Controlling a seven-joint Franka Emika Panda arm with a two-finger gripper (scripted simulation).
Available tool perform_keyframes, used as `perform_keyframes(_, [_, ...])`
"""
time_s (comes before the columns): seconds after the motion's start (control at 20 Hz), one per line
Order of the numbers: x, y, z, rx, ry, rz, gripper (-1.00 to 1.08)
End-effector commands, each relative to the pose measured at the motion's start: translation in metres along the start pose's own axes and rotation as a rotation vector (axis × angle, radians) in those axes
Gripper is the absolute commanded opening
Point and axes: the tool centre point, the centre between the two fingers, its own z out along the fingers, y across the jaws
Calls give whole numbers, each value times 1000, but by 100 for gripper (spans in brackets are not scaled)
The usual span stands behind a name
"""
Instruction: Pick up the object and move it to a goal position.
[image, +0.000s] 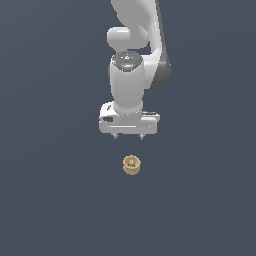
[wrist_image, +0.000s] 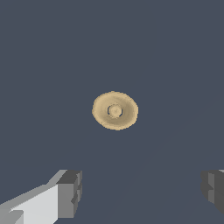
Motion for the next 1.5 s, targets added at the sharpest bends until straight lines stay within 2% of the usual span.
perform_keyframes(0.0, [0, 0, 0, 0, 0, 0, 100])
perform_keyframes(0.85, [4, -7, -3, 10, 0, -45, 100])
perform_keyframes(1.45, [12, -8, 11, 0, -9, -251, 100])
